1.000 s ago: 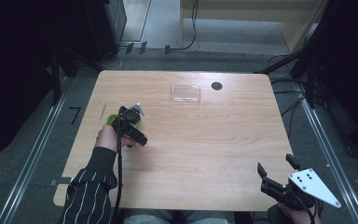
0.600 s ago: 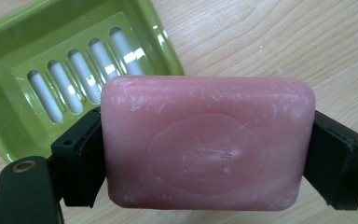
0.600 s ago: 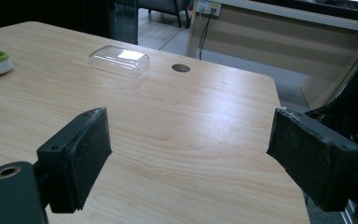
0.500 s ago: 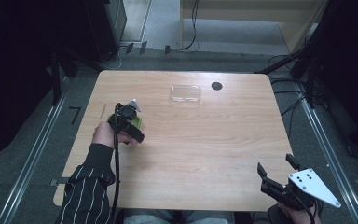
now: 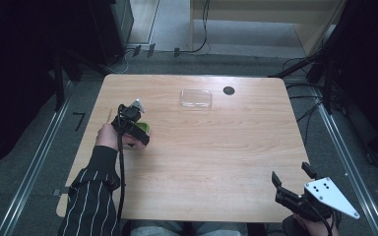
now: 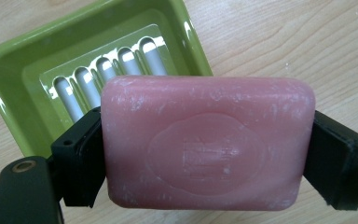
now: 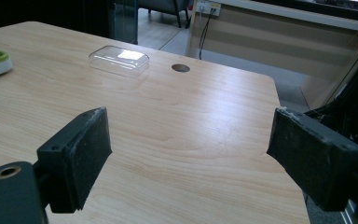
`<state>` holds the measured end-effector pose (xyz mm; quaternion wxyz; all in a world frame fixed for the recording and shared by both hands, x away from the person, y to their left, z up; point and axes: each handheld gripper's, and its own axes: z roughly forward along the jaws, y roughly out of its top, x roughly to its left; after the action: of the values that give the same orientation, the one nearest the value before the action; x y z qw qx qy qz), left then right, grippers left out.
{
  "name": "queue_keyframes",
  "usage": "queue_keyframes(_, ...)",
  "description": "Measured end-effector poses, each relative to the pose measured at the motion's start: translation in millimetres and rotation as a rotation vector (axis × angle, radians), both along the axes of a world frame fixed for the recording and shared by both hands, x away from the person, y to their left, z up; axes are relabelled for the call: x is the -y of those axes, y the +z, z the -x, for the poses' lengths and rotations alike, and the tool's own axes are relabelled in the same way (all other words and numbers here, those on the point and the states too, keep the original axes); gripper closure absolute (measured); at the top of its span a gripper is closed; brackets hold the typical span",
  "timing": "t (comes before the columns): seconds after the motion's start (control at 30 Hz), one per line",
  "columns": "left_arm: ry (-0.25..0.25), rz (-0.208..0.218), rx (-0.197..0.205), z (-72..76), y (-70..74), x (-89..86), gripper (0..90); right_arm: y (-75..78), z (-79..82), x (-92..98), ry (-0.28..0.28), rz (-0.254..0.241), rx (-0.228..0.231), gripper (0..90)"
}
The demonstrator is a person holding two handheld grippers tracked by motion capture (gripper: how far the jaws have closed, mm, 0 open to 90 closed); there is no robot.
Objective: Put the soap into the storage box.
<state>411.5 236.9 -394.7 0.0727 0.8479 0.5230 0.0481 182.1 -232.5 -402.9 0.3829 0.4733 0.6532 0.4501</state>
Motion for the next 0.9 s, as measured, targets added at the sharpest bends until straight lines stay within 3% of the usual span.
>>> queue_keyframes(0.9, 0.049, 0.015, 0.0, -17.7, -0.9, -8.9, 13.9, 0.0, 0.2, -0.1, 0.0, 0.002, 0.0, 13.5)
